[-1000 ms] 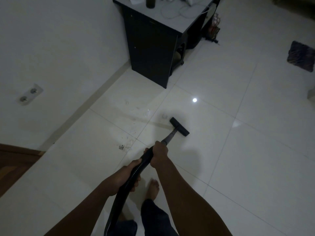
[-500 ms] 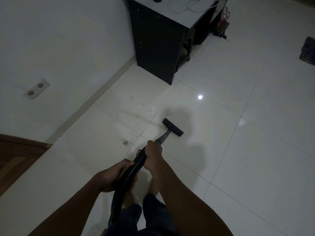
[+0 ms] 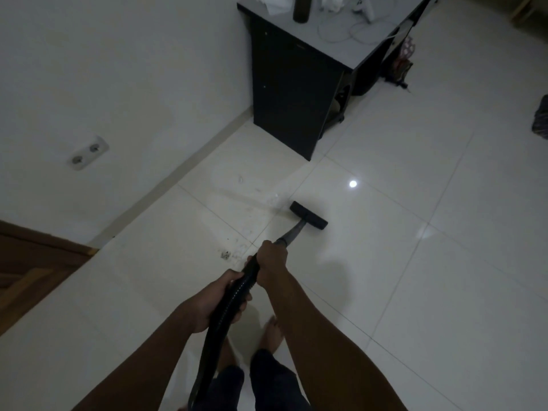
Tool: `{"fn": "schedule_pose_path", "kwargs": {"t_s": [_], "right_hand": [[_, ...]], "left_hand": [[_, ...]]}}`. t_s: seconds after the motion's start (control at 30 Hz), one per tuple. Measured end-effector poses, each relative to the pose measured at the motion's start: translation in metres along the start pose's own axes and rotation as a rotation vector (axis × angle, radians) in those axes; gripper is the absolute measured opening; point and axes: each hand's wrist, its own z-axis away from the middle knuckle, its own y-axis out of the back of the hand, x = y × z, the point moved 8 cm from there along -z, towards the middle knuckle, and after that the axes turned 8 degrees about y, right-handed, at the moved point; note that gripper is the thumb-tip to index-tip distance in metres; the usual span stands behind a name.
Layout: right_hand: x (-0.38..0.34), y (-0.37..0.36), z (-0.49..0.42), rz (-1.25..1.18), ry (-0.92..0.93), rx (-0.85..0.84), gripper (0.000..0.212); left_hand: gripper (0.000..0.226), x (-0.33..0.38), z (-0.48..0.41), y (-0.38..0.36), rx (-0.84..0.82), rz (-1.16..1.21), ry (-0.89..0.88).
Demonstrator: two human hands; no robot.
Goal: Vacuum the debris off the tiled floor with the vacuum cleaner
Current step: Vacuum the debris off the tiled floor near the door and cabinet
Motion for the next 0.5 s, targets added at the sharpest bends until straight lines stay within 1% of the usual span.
{"fn": "schedule_pose_path", "kwargs": {"t_s": [0.07,0.13,0.17,0.27,0.37,0.43,0.5], "right_hand": [[0.003,0.0,-0.002,0.014,0.005,0.006,0.022],[0.004,0.003,-0.008,0.043,-0.002,0.018,0.031],[0.004,0.004,-0.01,0.059,-0.01,0.02,0.029],[-0.003,0.005,-0.009,0.073,-0.014,0.003,0.011],[-0.011,0.008,-0.015,0.052,-0.025,-0.006,0.009],[-0.016,0.011,-0.023,0.065,-0.028,0.003,0.016],[-0.02,0.016,-0.035,0.112,-0.034,0.018,0.031]], "left_hand": [[0.053,-0.001,-0.001,0.001,0.017,0.009,-0.009],[0.056,-0.001,-0.004,0.003,0.071,-0.007,-0.007],[0.057,0.0,-0.005,0.003,0.091,-0.018,-0.005],[0.058,0.006,-0.009,-0.002,0.089,-0.021,-0.021],[0.056,0.013,-0.01,-0.006,0.058,-0.024,-0.03],[0.055,0.019,-0.015,-0.011,0.084,-0.038,-0.031],[0.052,0.026,-0.022,-0.017,0.131,-0.046,-0.046]]}}
